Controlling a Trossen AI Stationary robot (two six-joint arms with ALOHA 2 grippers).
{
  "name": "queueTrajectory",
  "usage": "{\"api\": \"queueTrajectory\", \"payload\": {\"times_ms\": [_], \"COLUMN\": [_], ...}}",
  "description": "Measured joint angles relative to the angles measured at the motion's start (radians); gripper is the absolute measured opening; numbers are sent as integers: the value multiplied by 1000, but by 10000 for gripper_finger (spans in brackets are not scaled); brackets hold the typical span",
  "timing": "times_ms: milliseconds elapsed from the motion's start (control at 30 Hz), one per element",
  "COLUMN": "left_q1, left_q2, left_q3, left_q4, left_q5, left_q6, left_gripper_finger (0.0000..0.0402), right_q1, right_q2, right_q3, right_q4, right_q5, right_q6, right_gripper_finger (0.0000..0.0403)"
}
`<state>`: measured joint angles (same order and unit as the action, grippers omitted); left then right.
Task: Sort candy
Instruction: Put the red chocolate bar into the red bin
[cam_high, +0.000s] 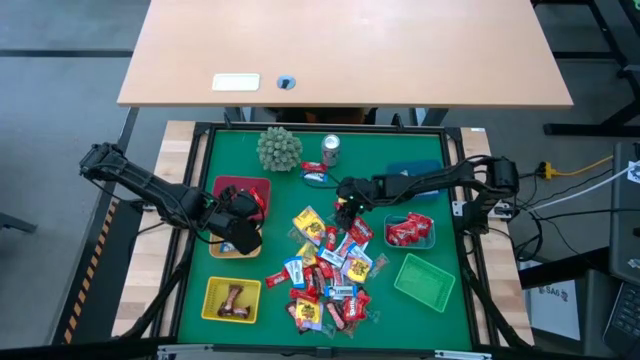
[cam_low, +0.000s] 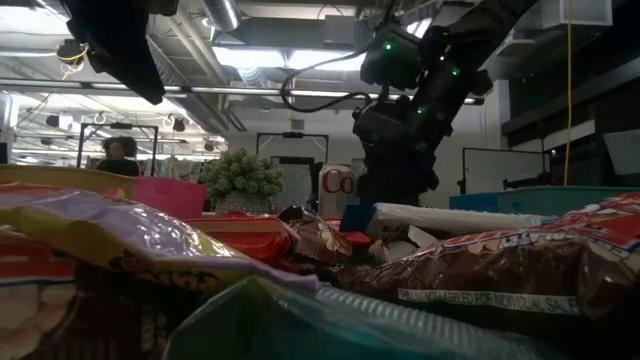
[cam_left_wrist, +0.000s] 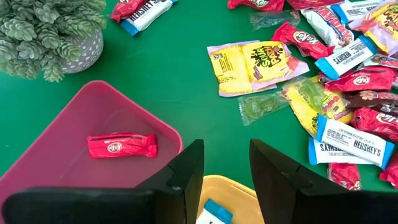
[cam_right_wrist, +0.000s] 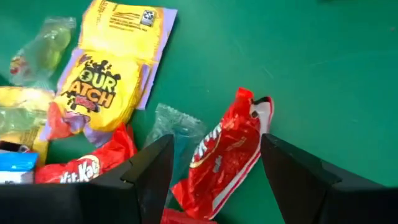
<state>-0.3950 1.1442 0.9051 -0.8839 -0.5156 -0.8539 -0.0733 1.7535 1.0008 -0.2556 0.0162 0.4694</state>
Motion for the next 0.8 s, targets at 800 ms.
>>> {"api": "queueTrajectory", "payload": {"times_ms": [800], "left_q1": [0], "left_q2": [0], "left_q3": [0], "left_q4": [4], "left_q5": [-1], "left_q6": [0], "left_gripper_finger": [115], "right_q1": [86], "right_q2": [24], "right_q3": [0], "right_q4": [-66], "right_q5": [184], "right_q6": [0], "right_gripper_finger": [238]}}
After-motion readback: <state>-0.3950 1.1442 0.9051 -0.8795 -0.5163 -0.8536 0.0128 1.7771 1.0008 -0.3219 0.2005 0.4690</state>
